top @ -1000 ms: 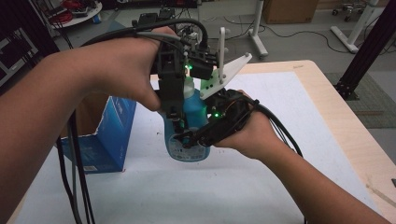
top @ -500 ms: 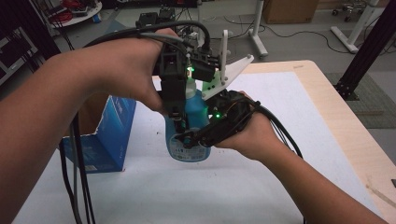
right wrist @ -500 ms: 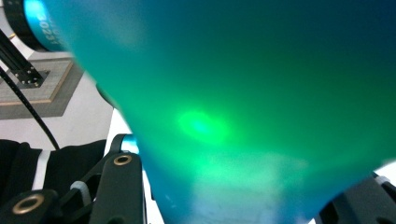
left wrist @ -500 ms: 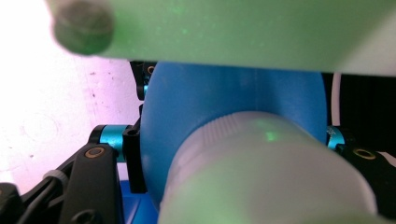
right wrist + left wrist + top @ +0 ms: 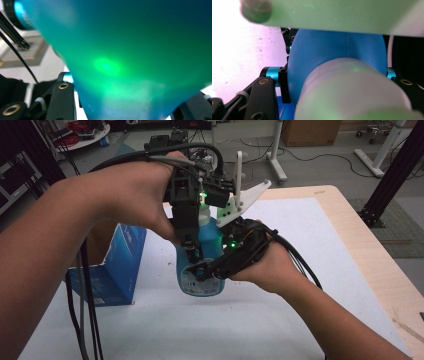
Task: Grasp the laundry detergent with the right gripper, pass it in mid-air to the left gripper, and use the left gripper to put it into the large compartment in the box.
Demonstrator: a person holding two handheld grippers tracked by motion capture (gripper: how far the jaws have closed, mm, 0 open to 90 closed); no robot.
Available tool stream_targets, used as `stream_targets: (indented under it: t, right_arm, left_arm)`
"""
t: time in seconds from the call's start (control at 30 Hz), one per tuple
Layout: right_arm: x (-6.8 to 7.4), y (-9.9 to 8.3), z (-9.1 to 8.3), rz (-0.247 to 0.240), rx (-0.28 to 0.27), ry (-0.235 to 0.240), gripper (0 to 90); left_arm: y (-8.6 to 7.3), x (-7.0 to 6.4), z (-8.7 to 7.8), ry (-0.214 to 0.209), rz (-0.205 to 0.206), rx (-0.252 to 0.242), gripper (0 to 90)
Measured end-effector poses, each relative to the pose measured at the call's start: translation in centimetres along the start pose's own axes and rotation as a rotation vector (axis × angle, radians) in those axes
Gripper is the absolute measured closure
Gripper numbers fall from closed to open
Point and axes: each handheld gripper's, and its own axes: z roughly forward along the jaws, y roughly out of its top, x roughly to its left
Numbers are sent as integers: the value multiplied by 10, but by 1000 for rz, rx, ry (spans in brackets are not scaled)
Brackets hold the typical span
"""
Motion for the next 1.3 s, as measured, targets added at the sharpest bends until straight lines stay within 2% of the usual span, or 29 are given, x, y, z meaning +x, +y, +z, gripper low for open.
stream_targets:
  t: [0.03, 0.13, 0.33, 0.37, 0.43, 0.47, 0.57, 0.7, 1.0, 1.1, 1.3]
  right_arm:
    - [0, 0, 0, 18, -9, 17, 441]
    - [2, -2, -1, 21, -31, 28, 355]
    - [2, -7, -6, 55, -43, 11, 228]
    - [1, -8, -7, 59, -43, 6, 225]
    - [0, -11, -11, 61, -39, -9, 210]
    - [-1, -12, -12, 62, -40, -13, 196]
    - [-2, -14, -18, 70, -41, -36, 135]
    - [-2, -14, -25, 70, -45, -54, 133]
    - [-2, -16, -39, 56, -48, -89, 114]
    - [-1, -16, -42, 55, -46, -137, 30]
    - [1, -16, -49, 42, -28, -145, 20]
  left_arm:
    - [0, 0, -1, -3, 4, 2, 387]
    - [-1, 0, -2, -1, -3, 15, 387]
    - [-3, 2, -5, 16, -14, 28, 386]
    - [-4, 2, -5, 14, -25, 32, 386]
    - [-4, 3, -7, 16, -22, 32, 386]
    - [-5, 2, -8, 16, -35, 29, 386]
    - [-5, 3, -10, 17, -33, 35, 386]
    - [-7, 4, -12, 17, -44, 23, 386]
    - [-7, 5, -18, 25, -58, 28, 385]
    - [-7, 4, -19, 32, -61, 29, 385]
    - [-7, 3, -19, 32, -76, 46, 384]
